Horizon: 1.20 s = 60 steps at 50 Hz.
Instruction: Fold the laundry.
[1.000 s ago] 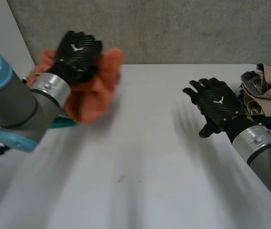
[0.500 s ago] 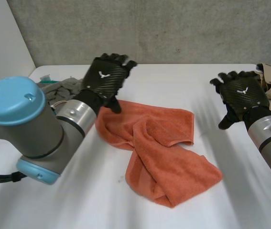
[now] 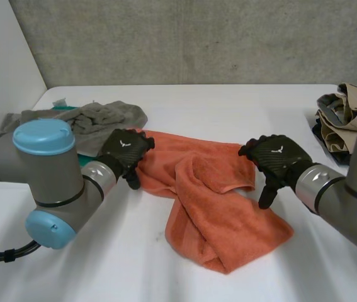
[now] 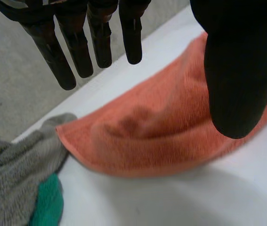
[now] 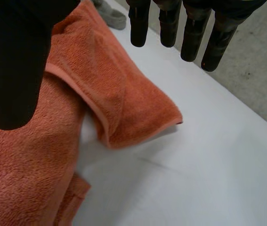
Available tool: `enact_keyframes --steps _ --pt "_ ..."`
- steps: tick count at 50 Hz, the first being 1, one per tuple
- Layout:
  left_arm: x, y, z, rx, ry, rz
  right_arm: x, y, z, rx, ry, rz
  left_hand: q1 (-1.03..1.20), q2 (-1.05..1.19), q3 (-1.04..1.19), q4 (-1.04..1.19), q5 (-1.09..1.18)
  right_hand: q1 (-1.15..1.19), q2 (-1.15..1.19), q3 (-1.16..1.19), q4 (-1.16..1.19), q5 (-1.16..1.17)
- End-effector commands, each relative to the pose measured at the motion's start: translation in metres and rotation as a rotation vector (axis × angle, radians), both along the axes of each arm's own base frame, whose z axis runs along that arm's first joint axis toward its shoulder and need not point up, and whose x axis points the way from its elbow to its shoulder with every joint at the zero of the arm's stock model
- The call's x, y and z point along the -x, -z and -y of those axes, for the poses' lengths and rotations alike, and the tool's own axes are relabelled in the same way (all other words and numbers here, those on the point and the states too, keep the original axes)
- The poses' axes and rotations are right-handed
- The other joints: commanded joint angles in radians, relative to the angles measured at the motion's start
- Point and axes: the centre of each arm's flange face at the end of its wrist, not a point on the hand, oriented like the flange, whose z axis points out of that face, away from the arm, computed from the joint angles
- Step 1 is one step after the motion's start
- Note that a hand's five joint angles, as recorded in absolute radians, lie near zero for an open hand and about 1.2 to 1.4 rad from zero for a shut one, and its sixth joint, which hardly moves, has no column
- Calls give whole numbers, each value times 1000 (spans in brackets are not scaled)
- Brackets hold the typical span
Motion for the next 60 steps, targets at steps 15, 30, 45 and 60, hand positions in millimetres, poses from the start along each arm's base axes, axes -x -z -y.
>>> enact_keyframes --steps 15,30,45,60 --pt "8 32 43 97 12 78 19 23 -65 -177 8 -66 73 75 75 74 70 144 122 128 107 108" --pt "15 34 51 170 22 148 13 47 -48 -84 40 -60 1024 1025 1026 1025 1021 1194 1171 1178 1157 1158" --pt "-6 -91 -2 349 -84 52 40 -21 18 285 138 -175 1024 1025 1026 1025 1021 1194 1171 1178 1157 1158" --pt "-26 -164 -74 457 -80 -127 -60 -35 39 419 -121 73 1024 1025 1026 1025 1021 1194 1171 1178 1157 1158"
